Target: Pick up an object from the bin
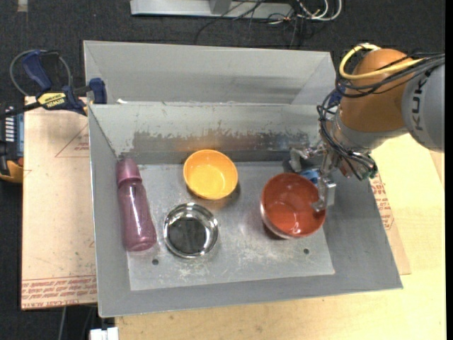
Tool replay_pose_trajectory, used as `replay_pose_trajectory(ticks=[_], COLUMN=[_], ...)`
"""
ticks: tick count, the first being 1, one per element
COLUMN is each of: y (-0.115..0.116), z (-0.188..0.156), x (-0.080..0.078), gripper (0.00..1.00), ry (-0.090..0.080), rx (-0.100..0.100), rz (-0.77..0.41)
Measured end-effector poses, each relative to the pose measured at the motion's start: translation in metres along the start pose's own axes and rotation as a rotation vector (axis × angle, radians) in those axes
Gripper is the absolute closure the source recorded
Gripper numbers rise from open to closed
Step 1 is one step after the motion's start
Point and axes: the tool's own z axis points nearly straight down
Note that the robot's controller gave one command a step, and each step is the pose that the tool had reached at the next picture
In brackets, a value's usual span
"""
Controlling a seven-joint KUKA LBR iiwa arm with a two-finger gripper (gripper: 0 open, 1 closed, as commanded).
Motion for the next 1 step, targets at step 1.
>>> replay_pose_trajectory(ticks=[1], y=[0.0417], z=[0.0075], x=[-0.0047], gripper=[0.00], ry=[-0.036], rx=[0.014], rz=[-0.500])
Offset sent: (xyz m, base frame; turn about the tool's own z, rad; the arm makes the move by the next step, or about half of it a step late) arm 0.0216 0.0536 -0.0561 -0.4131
